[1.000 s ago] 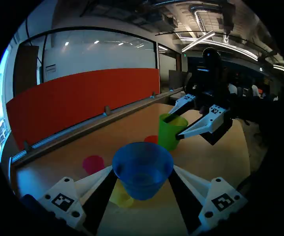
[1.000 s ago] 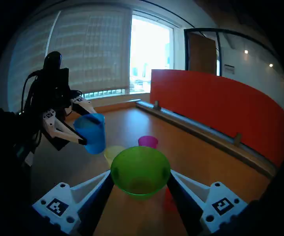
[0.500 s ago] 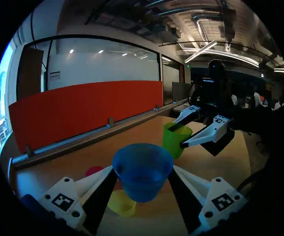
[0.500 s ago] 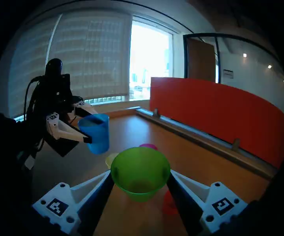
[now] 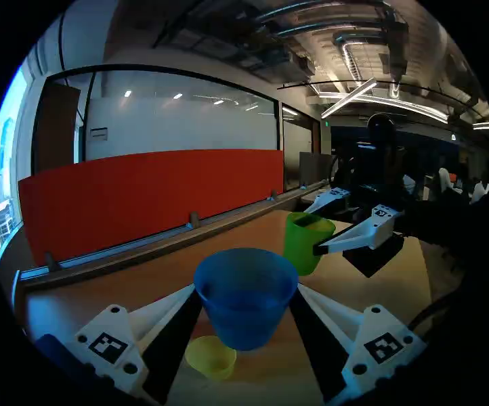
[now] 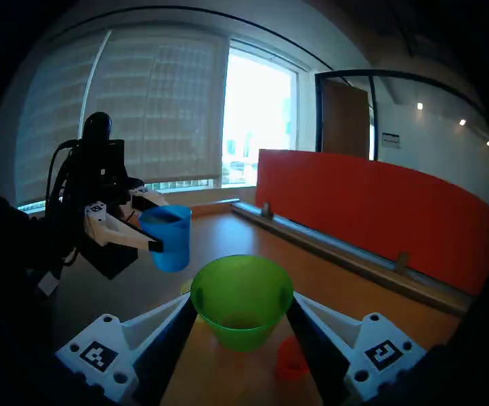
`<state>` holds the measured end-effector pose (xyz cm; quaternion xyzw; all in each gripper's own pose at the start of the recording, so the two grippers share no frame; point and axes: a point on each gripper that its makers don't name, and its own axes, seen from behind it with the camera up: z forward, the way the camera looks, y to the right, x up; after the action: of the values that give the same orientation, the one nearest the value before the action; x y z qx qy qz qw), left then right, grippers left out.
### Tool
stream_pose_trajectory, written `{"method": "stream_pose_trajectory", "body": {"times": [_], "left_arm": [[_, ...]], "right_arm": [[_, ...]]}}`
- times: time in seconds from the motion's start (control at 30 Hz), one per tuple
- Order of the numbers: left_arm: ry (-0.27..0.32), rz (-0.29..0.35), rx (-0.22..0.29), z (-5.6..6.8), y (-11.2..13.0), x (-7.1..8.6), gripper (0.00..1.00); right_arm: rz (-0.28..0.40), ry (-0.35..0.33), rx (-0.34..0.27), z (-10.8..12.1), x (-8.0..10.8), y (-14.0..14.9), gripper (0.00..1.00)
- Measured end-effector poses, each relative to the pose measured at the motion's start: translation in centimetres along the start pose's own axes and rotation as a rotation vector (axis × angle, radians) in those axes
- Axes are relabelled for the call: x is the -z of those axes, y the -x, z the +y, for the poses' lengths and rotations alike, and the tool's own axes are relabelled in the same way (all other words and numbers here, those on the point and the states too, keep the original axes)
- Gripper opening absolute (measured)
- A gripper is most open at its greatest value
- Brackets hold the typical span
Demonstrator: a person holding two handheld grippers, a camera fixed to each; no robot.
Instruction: Pour water
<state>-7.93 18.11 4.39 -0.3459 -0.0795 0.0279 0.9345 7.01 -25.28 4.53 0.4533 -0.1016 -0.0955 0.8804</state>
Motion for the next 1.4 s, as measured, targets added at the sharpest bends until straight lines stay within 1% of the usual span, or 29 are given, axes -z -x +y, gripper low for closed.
{"method": "stream_pose_trajectory", "body": {"times": [0.2,0.4,0.6,0.8,1.1,1.4], "left_arm": [[-0.002,0.012,0.004,-0.1,-0.3,0.0,0.85],[0.001,0.025,0.01,-0.1,-0.7,0.1,0.85],[0.004,0.033,0.012,-0.2,-1.0,0.1,0.85],[0.015,0.043,0.021,0.1,-1.3,0.1,0.85],[0.018,0.051,0.029,0.0,-1.6,-0.2,0.85],[0.015,0.053,0.037,-0.5,-1.5,-0.3,0.85]], "right_arm": [[0.046,0.0,-0.001,0.1,0.1,-1.3,0.91],[0.097,-0.008,-0.017,0.0,0.0,-2.6,0.91],[0.124,-0.01,-0.017,0.0,0.0,-3.5,0.91],[0.16,-0.01,-0.027,0.2,-0.1,-4.2,0.91],[0.186,-0.007,-0.022,0.2,-0.2,-4.6,0.91],[0.197,-0.008,-0.021,0.3,-0.2,-5.0,0.92]]}}
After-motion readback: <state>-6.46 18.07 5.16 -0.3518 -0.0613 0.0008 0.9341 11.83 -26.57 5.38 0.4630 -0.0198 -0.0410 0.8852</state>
